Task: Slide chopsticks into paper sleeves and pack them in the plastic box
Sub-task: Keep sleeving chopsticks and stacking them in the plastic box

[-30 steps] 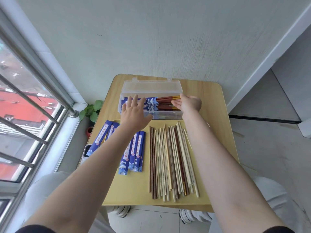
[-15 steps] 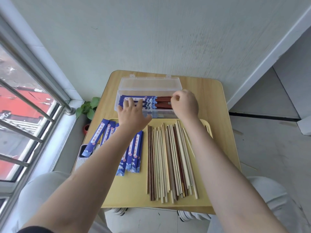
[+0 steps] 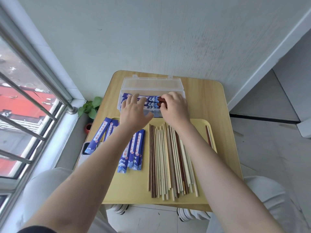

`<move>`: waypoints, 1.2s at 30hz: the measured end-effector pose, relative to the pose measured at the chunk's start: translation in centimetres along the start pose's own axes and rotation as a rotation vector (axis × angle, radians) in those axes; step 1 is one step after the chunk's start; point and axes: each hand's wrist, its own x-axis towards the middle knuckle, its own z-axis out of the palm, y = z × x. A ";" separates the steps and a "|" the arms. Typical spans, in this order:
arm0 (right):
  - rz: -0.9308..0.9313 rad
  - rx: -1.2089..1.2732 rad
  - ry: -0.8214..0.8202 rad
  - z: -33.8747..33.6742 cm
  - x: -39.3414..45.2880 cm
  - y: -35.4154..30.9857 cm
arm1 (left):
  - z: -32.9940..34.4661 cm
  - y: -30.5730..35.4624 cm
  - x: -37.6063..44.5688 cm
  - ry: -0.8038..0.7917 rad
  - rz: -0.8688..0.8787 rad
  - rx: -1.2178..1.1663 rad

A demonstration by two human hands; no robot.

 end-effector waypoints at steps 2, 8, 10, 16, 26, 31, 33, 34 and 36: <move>-0.002 0.105 0.063 0.0 -1.3 -1.5 | -0.1 0.3 -1.7 0.192 -0.042 -0.060; 0.058 -0.002 -0.472 1.9 -6.7 -6.7 | 0.9 -1.4 -6.5 -0.025 -0.438 -0.116; 0.095 -0.057 -0.574 2.7 -8.1 -7.4 | 1.5 -2.0 -7.7 -0.098 -0.476 -0.129; 0.219 -0.086 -0.706 4.2 -10.3 -8.4 | 3.0 -2.6 -10.2 -0.178 -0.403 -0.311; 0.538 0.374 -0.643 4.4 -11.4 -8.5 | 3.5 -2.7 -11.8 -0.168 -0.394 -0.395; 0.569 0.423 -0.606 3.8 -11.7 -7.6 | 3.2 -2.2 -12.0 -0.152 -0.411 -0.412; 0.577 0.422 -0.586 3.4 -11.7 -7.0 | 3.3 -2.0 -12.0 -0.149 -0.417 -0.422; 0.573 0.420 -0.580 3.2 -11.8 -6.7 | 3.5 -2.0 -12.0 -0.150 -0.415 -0.424; 0.550 0.419 -0.577 2.7 -11.9 -6.4 | 3.5 -1.8 -12.0 -0.148 -0.410 -0.424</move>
